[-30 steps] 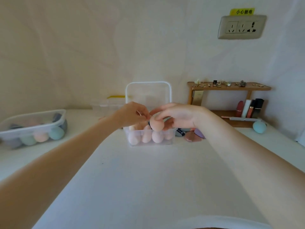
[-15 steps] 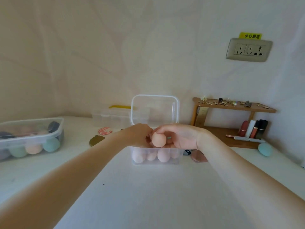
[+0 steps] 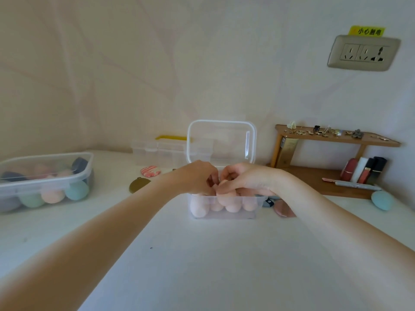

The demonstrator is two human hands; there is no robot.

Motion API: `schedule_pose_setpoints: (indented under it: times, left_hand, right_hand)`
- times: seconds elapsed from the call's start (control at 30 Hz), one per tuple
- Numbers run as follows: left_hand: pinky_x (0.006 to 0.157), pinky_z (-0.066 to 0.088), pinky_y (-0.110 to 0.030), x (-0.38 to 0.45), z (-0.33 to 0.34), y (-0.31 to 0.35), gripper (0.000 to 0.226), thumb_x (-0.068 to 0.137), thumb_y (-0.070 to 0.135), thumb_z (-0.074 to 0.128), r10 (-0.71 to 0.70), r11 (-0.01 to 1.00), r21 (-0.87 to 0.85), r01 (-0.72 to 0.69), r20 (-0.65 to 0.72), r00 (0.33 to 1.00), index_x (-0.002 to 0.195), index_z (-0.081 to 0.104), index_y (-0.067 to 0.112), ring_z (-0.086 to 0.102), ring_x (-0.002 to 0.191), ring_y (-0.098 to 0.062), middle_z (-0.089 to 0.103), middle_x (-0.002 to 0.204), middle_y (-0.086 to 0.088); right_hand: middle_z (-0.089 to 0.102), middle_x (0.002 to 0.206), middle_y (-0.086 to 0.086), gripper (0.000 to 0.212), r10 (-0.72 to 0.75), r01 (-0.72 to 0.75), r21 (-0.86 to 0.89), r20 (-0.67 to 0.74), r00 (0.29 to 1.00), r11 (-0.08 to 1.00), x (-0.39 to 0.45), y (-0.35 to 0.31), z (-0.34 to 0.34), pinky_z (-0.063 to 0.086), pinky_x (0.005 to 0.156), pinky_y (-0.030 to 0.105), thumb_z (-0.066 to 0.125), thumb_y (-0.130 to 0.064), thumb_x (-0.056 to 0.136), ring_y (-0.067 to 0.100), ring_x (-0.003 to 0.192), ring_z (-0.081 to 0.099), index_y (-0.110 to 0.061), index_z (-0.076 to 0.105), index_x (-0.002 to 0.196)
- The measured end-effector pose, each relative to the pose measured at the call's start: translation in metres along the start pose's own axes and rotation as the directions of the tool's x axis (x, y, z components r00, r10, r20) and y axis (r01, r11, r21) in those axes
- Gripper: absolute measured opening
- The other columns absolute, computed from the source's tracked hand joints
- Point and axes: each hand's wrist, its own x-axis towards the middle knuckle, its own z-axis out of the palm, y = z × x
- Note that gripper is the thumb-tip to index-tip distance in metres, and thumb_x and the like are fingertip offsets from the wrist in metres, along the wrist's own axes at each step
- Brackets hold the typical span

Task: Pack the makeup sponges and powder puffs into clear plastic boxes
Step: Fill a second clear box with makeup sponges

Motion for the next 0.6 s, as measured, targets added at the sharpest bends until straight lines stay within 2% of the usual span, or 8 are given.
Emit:
schedule_pose_setpoints:
  times: [0.07,0.13,0.2,0.27,0.33,0.37,0.47,0.6]
  left_hand:
    - [0.059,0.04,-0.018,0.003,0.004,0.001,0.026,0.089,0.022,0.051,-0.004,0.997,0.072,0.006,-0.037,0.999,0.106,0.064,0.008,0.053,0.079,-0.015,0.063,0.088,-0.004]
    - [0.054,0.034,-0.014,0.005,0.008,0.002,0.027,0.091,0.019,0.046,-0.01,0.993,0.12,0.017,-0.058,0.998,0.106,0.064,0.006,0.051,0.078,-0.017,0.062,0.085,-0.007]
    - [0.053,0.031,-0.013,0.005,0.009,0.002,0.026,0.091,0.018,0.044,-0.005,0.987,0.158,0.014,-0.058,0.998,0.105,0.062,0.005,0.05,0.077,-0.018,0.055,0.077,-0.001]
    - [0.052,0.031,-0.014,0.006,0.009,0.002,0.019,0.091,0.019,0.046,0.001,0.985,0.175,0.008,-0.052,0.999,0.097,0.061,0.008,0.05,0.076,-0.019,0.051,0.072,0.001]
    - [0.051,0.032,-0.016,0.007,0.008,0.003,0.013,0.091,0.019,0.046,-0.001,0.984,0.178,0.009,-0.044,0.999,0.087,0.056,0.012,0.05,0.074,-0.02,0.045,0.064,0.004]
    - [0.051,0.033,-0.017,0.007,0.008,0.004,0.012,0.091,0.019,0.046,-0.009,0.985,0.172,0.016,-0.038,0.999,0.085,0.055,0.013,0.051,0.073,-0.02,0.044,0.062,0.005]
    - [0.051,0.034,-0.018,0.01,0.009,0.003,0.012,0.09,0.015,0.046,-0.038,0.988,0.15,0.042,-0.03,0.999,0.081,0.054,0.012,0.051,0.069,-0.02,0.044,0.06,0.005]
    - [0.046,0.031,-0.018,0.014,0.011,0.002,0.026,0.086,0.009,0.047,-0.099,0.985,0.137,0.106,-0.057,0.993,0.06,0.045,0.013,0.043,0.052,-0.012,0.043,0.058,0.003]
  right_hand:
    - [0.061,0.085,-0.006,0.026,0.02,-0.033,-0.222,-0.062,0.998,0.974,0.006,-0.003,0.006,0.047,0.079,0.031,0.075,-0.031,0.067,0.015,0.081,0.057,-0.02,0.059,0.084]
    - [0.063,0.085,-0.007,0.042,0.041,-0.066,-0.283,-0.092,0.995,0.957,0.009,-0.005,0.009,0.05,0.084,0.034,0.073,-0.039,0.057,0.015,0.081,0.058,-0.019,0.062,0.093]
    - [0.063,0.089,-0.003,0.035,0.031,-0.039,-0.246,-0.037,0.999,0.968,0.005,-0.008,0.008,0.048,0.083,0.03,0.075,-0.034,0.068,0.015,0.082,0.058,-0.016,0.064,0.097]
    - [0.066,0.101,0.007,0.027,0.032,-0.023,-0.149,0.061,0.998,0.989,-0.002,-0.01,0.0,0.047,0.091,0.029,0.07,-0.023,0.082,0.017,0.091,0.061,-0.012,0.064,0.105]
    - [0.064,0.115,0.011,0.032,0.041,-0.028,-0.099,0.126,0.991,0.995,-0.006,-0.012,-0.007,0.045,0.103,0.034,0.067,-0.013,0.084,0.02,0.104,0.061,-0.011,0.062,0.115]
    - [0.064,0.113,0.008,0.034,0.043,-0.025,-0.127,0.14,0.989,0.992,-0.006,-0.012,-0.008,0.045,0.104,0.035,0.068,-0.011,0.082,0.02,0.104,0.06,-0.014,0.061,0.116]
    - [0.056,0.09,-0.007,0.025,0.021,0.016,-0.324,0.111,0.994,0.946,0.001,-0.016,-0.004,0.044,0.092,0.029,0.07,-0.011,0.08,0.015,0.09,0.055,-0.019,0.062,0.103]
    - [0.054,0.076,-0.01,0.015,0.03,0.017,-0.514,0.081,0.996,0.857,0.013,-0.02,0.004,0.043,0.081,0.029,0.069,-0.017,0.078,0.016,0.08,0.052,-0.024,0.057,0.073]
